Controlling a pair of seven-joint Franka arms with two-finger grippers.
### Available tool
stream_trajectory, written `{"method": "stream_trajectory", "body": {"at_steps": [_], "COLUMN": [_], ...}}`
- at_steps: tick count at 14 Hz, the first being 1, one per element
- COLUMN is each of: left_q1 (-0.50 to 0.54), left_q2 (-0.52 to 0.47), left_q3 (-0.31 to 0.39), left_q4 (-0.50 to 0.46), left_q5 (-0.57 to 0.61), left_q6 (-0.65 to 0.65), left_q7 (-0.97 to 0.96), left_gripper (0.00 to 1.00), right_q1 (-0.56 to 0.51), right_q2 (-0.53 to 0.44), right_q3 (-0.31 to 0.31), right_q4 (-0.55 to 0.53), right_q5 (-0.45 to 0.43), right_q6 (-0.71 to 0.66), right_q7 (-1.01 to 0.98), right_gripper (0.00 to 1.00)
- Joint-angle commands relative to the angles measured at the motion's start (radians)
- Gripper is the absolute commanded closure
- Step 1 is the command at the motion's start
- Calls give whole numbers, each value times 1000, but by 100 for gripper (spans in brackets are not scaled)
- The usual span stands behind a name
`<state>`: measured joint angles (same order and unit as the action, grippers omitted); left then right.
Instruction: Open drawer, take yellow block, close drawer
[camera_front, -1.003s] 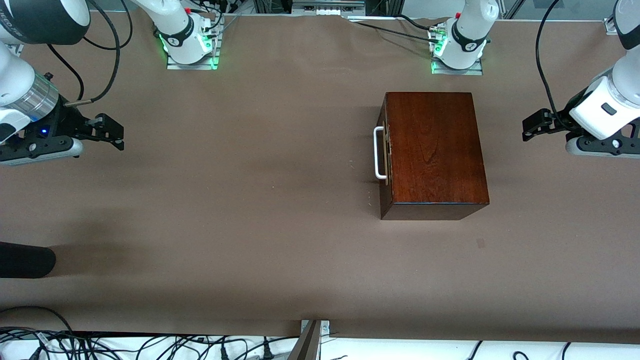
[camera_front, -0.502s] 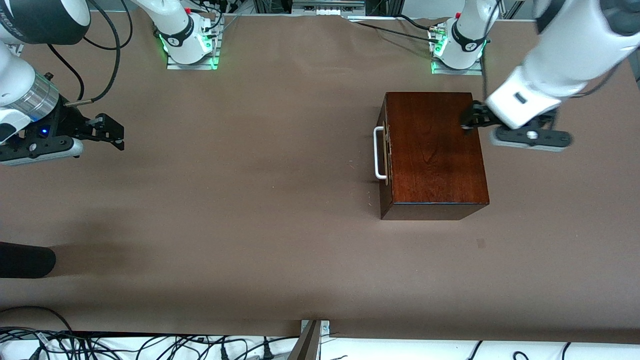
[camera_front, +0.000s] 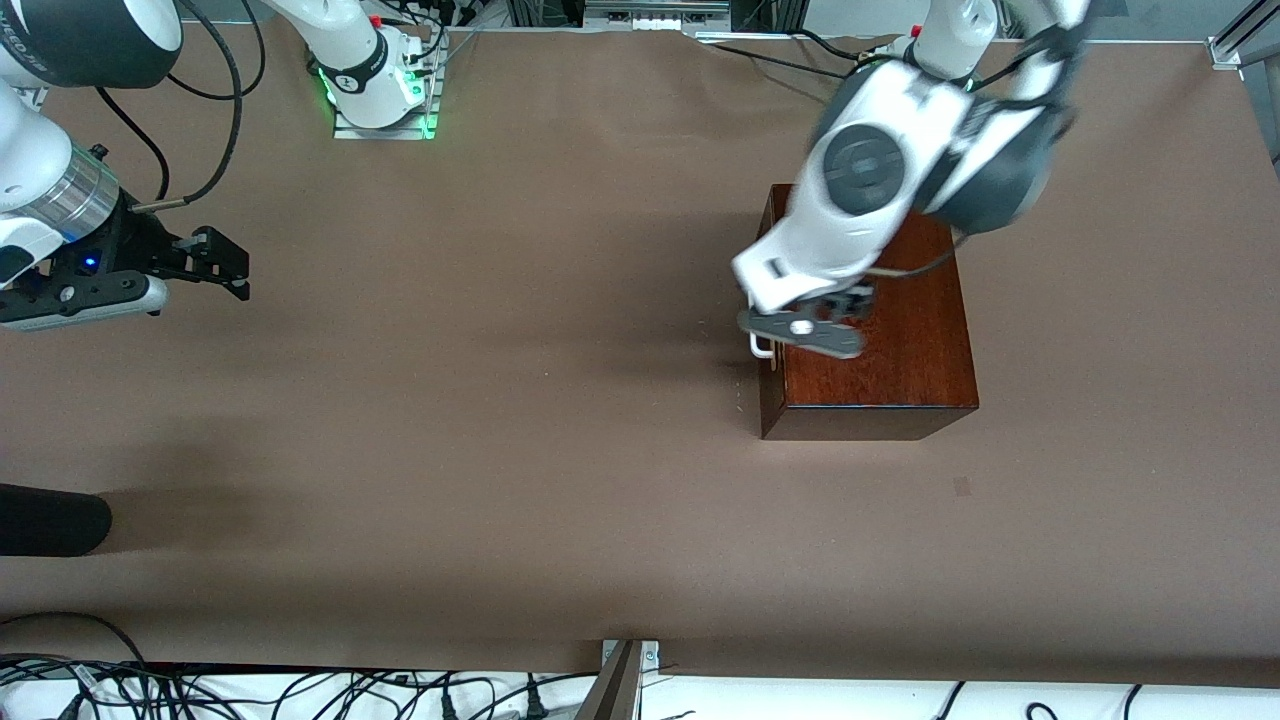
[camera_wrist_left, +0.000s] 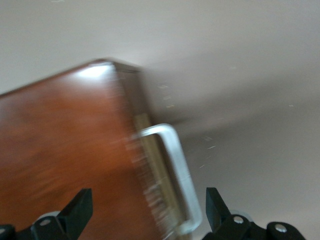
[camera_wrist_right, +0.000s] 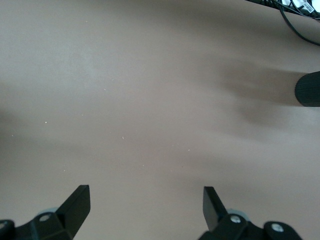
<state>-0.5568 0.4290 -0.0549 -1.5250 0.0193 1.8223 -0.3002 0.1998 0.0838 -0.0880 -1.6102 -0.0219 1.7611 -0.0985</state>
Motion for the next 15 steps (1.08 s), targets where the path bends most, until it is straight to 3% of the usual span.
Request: {"method": "stream_trajectory", "body": {"at_steps": [1,12,15], "left_q1": [-63,-150,-153], "left_q2": [65,96,96], "left_q3": [15,17,13], "left_q4": [42,-70,-99], "left_q5": [68,134,249], "left_q6": [46,51,48], "left_q7": [-144,-385,-422], "left_gripper": [0,0,0], "right_q1": [0,1,3], "right_q2": [-9,-9,-9], "right_q3": [4,33,43], "right_q4": [6,26,26], "right_q5": [13,10,7], "right_q6": [-15,-9,-2], "right_q7": [11,8,7], "right_gripper": [0,0,0]}}
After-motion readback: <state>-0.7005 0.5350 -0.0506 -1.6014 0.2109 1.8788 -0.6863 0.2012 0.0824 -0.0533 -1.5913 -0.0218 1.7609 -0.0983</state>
